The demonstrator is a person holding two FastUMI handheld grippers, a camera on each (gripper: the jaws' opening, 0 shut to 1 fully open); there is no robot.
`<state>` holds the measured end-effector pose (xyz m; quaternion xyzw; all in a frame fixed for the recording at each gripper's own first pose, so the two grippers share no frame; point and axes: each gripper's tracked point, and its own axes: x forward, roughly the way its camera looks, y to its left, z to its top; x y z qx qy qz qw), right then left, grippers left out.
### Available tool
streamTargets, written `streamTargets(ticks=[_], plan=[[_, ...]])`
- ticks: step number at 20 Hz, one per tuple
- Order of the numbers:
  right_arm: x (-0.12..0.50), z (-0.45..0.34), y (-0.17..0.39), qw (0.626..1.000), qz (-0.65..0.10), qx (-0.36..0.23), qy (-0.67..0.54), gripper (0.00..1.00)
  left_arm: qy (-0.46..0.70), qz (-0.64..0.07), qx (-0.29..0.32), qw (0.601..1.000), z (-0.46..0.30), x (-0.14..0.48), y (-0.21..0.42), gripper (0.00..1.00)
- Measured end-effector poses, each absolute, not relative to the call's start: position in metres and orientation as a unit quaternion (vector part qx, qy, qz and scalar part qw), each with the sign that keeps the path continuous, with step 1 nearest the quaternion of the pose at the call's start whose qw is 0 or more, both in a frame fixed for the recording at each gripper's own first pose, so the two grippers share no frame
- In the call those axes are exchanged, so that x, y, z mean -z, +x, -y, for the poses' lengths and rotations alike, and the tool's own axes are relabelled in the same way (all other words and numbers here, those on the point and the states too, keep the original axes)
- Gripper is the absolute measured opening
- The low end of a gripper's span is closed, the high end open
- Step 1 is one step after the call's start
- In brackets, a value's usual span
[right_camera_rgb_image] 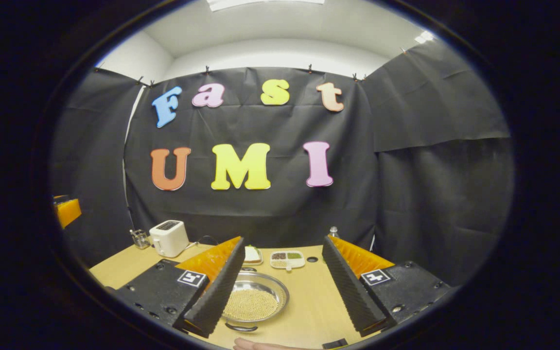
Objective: First push the handle of the pot to place it horizontally, then grasp the pot with both hands and set it on the induction cooktop.
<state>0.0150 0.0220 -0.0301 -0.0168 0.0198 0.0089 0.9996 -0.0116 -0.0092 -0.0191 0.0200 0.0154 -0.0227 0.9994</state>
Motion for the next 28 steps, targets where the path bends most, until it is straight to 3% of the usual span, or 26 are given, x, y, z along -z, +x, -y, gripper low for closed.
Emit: streamTargets(ticks=[3,9,14,15,16,28], plan=[[0.048,-0.036,0.023,0.999,-0.038,-0.024,-0.018,0.96,0.016,-0.013,0.028,0.999,0.01,0.019,-0.017,0.95],[0.105,-0.067,0.038,0.992,-0.103,-0.059,-0.031,0.7,0.022,-0.004,0.036,0.999,0.01,0.017,-0.03,0.95],[0.16,-0.105,0.042,0.978,-0.175,-0.115,-0.018,0.12,0.018,0.007,0.041,0.999,0.006,0.013,-0.038,0.95],[0.167,-0.107,0.044,0.976,-0.184,-0.112,-0.022,0.12,0.02,0.008,0.042,0.999,0.006,0.013,-0.041,0.95],[0.177,-0.115,0.042,0.973,-0.193,-0.124,-0.026,0.04,0.024,0.01,0.042,0.999,0.005,0.012,-0.041,0.95],[0.279,-0.168,0.024,0.932,-0.316,-0.17,-0.054,0.04,0.03,0.012,0.036,0.999,-0.005,0.02,-0.047,0.94]])
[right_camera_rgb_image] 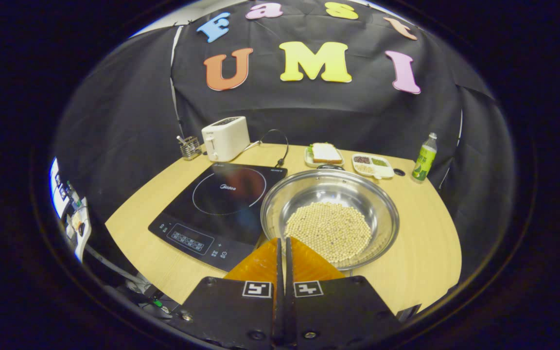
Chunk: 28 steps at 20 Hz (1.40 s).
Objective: First push the handle of the pot to place it horizontally, then grasp the pot with both hands and set it on the induction cooktop.
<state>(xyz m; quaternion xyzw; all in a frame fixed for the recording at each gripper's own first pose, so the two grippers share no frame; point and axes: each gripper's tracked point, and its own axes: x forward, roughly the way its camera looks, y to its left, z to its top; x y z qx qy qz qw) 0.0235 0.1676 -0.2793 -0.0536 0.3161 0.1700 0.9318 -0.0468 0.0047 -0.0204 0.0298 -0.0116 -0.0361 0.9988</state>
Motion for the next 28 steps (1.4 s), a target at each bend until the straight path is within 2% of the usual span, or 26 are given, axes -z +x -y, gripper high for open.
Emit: streamTargets(ticks=[1,3,7,10,11,12,14,16,17,18,20,21,22,23,28], plan=[[0.287,-0.169,0.022,0.929,-0.325,-0.169,-0.054,0.01,0.029,0.011,0.039,0.999,-0.003,0.021,-0.046,0.94],[0.301,-0.173,0.017,0.924,-0.335,-0.172,-0.058,0.04,0.027,0.011,0.042,0.999,-0.003,0.022,-0.047,0.94],[0.325,-0.174,0.016,0.914,-0.363,-0.172,-0.048,0.01,0.024,0.009,0.047,0.999,-0.002,0.023,-0.047,0.94],[0.337,-0.17,0.016,0.91,-0.381,-0.159,-0.037,0.04,0.028,0.012,0.045,0.999,-0.003,0.021,-0.048,0.94],[0.34,-0.169,0.017,0.908,-0.387,-0.156,-0.034,0.01,0.027,0.012,0.047,0.998,-0.002,0.021,-0.047,0.94],[0.344,-0.166,0.018,0.906,-0.394,-0.151,-0.033,0.04,0.026,0.01,0.048,0.998,-0.001,0.022,-0.049,0.94],[0.35,-0.16,0.022,0.904,-0.404,-0.137,-0.027,0.0,0.023,0.008,0.053,0.998,0.002,0.022,-0.049,0.94],[0.356,-0.16,0.019,0.898,-0.417,-0.138,-0.016,0.04,0.026,0.009,0.054,0.998,0.001,0.022,-0.051,0.94],[0.357,-0.159,0.02,0.898,-0.419,-0.136,-0.016,0.01,0.028,0.009,0.054,0.998,0.002,0.021,-0.051,0.94],[0.357,-0.158,0.019,0.898,-0.418,-0.135,-0.016,0.04,0.029,0.009,0.055,0.998,0.003,0.021,-0.051,0.94],[0.357,-0.156,0.019,0.898,-0.418,-0.136,-0.014,0.01,0.03,0.009,0.057,0.998,0.005,0.02,-0.052,0.94],[0.357,-0.155,0.02,0.898,-0.418,-0.136,-0.012,0.04,0.03,0.009,0.057,0.998,0.005,0.021,-0.053,0.94],[0.357,-0.153,0.019,0.898,-0.418,-0.136,-0.011,0.01,0.031,0.009,0.057,0.998,0.005,0.022,-0.052,0.94],[0.356,-0.151,0.019,0.898,-0.419,-0.137,-0.009,0.04,0.031,0.009,0.057,0.998,0.005,0.023,-0.052,0.94],[0.356,-0.135,0.021,0.899,-0.414,-0.143,-0.016,0.04,0.033,0.003,0.064,0.997,0.01,0.024,-0.053,0.94]])
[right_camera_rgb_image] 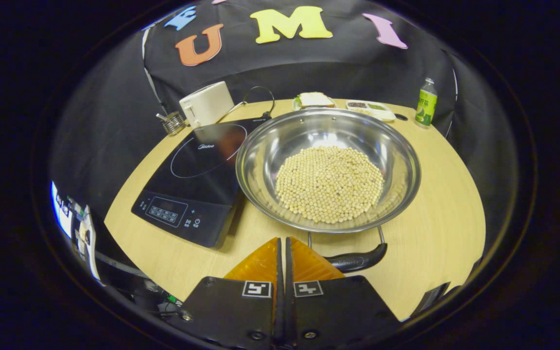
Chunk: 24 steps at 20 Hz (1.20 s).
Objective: First push the handle of the pot to place it horizontally, then grasp the pot with both hands and set it on the induction cooktop.
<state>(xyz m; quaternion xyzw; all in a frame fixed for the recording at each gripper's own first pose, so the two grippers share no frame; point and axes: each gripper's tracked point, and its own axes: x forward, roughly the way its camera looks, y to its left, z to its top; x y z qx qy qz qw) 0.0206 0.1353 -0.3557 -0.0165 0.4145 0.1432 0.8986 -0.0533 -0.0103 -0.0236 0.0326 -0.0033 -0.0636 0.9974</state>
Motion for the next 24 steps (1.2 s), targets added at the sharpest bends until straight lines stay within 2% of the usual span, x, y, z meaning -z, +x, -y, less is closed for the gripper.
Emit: streamTargets(ticks=[7,8,11,12,15,17,19,20,21,23,24], plan=[[0.355,-0.111,0.025,0.903,-0.408,-0.133,-0.02,0.01,0.034,0.009,0.067,0.997,0.016,0.021,-0.058,0.94],[0.354,-0.108,0.026,0.903,-0.408,-0.132,-0.022,0.04,0.034,0.009,0.069,0.997,0.017,0.021,-0.058,0.94],[0.354,-0.098,0.031,0.905,-0.403,-0.129,-0.038,0.04,0.035,0.011,0.067,0.997,0.018,0.02,-0.06,0.94],[0.354,-0.094,0.031,0.906,-0.402,-0.126,-0.041,0.0,0.035,0.012,0.068,0.997,0.02,0.02,-0.061,0.94],[0.353,-0.085,0.034,0.906,-0.403,-0.124,-0.039,0.04,0.035,0.015,0.069,0.997,0.019,0.019,-0.064,0.94],[0.352,-0.078,0.036,0.907,-0.402,-0.121,-0.041,0.01,0.034,0.013,0.067,0.997,0.018,0.019,-0.068,0.95],[0.351,-0.071,0.04,0.907,-0.4,-0.121,-0.048,0.04,0.036,0.013,0.066,0.997,0.019,0.018,-0.072,0.95],[0.352,-0.068,0.041,0.907,-0.398,-0.123,-0.052,0.0,0.038,0.016,0.067,0.997,0.02,0.017,-0.075,0.95],[0.351,-0.064,0.044,0.908,-0.398,-0.122,-0.055,0.04,0.041,0.018,0.067,0.997,0.021,0.015,-0.078,0.95],[0.351,-0.056,0.047,0.907,-0.399,-0.119,-0.056,0.0,0.045,0.023,0.068,0.996,0.022,0.012,-0.081,0.95],[0.351,-0.053,0.049,0.907,-0.401,-0.119,-0.054,0.04,0.047,0.025,0.069,0.996,0.023,0.012,-0.083,0.95]])
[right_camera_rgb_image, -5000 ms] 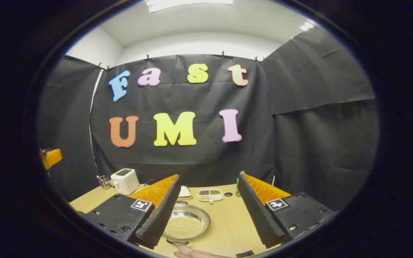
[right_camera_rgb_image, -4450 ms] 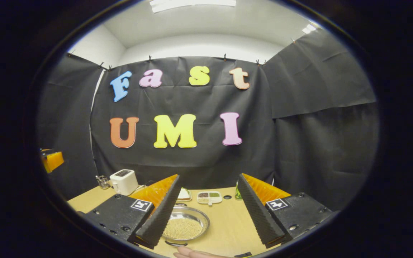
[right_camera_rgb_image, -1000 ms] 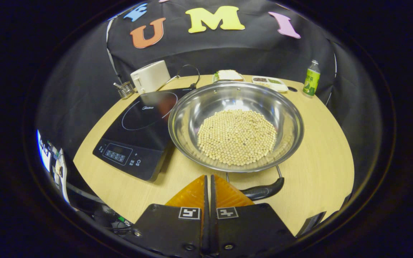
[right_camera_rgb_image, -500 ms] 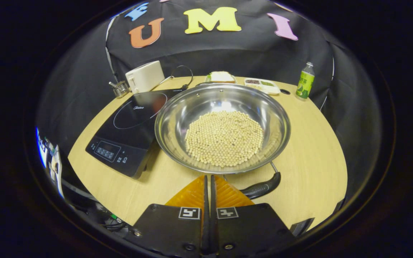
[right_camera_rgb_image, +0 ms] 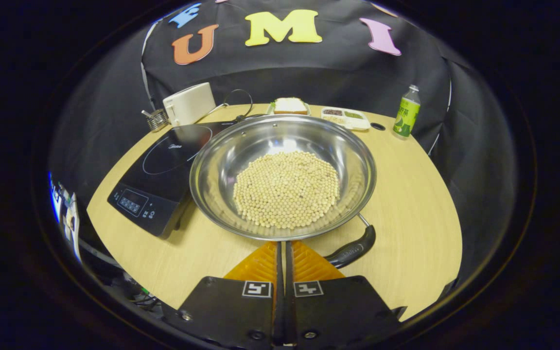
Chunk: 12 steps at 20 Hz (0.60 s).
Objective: First push the handle of the pot to place it horizontally, then grasp the pot with both hands and set it on the induction cooktop.
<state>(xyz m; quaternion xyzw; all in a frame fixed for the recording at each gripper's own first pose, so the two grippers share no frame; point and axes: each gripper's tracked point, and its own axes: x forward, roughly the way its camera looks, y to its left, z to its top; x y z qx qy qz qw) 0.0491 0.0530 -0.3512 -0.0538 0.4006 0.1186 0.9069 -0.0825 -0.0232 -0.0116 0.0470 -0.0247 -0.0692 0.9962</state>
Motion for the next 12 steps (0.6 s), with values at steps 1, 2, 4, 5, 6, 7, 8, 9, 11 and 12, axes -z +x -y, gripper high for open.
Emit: streamTargets(ticks=[1,2,4,5,6,7,8,9,11,12], plan=[[0.35,-0.05,0.05,0.907,-0.402,-0.118,-0.051,0.04,0.047,0.025,0.069,0.996,0.023,0.012,-0.082,0.95],[0.351,-0.046,0.052,0.906,-0.403,-0.118,-0.05,0.01,0.046,0.026,0.068,0.996,0.023,0.011,-0.082,0.95],[0.35,-0.038,0.057,0.907,-0.403,-0.113,-0.045,0.01,0.042,0.029,0.069,0.996,0.024,0.008,-0.082,0.96],[0.35,-0.034,0.06,0.907,-0.403,-0.111,-0.042,0.04,0.041,0.03,0.066,0.997,0.022,0.007,-0.08,0.96],[0.35,-0.031,0.062,0.908,-0.403,-0.111,-0.041,0.01,0.04,0.031,0.065,0.997,0.021,0.008,-0.08,0.96],[0.35,-0.026,0.064,0.908,-0.403,-0.109,-0.04,0.01,0.038,0.031,0.064,0.997,0.021,0.008,-0.078,0.96],[0.351,-0.022,0.068,0.908,-0.403,-0.105,-0.039,0.01,0.036,0.031,0.063,0.997,0.021,0.008,-0.076,0.96],[0.351,-0.016,0.073,0.908,-0.404,-0.102,-0.039,0.04,0.034,0.029,0.061,0.997,0.02,0.01,-0.074,0.96],[0.351,-0.004,0.082,0.909,-0.404,-0.096,-0.039,0.04,0.029,0.026,0.061,0.997,0.022,0.011,-0.067,0.96],[0.352,-0.001,0.086,0.909,-0.404,-0.095,-0.04,0.04,0.028,0.027,0.06,0.997,0.023,0.009,-0.064,0.96]])
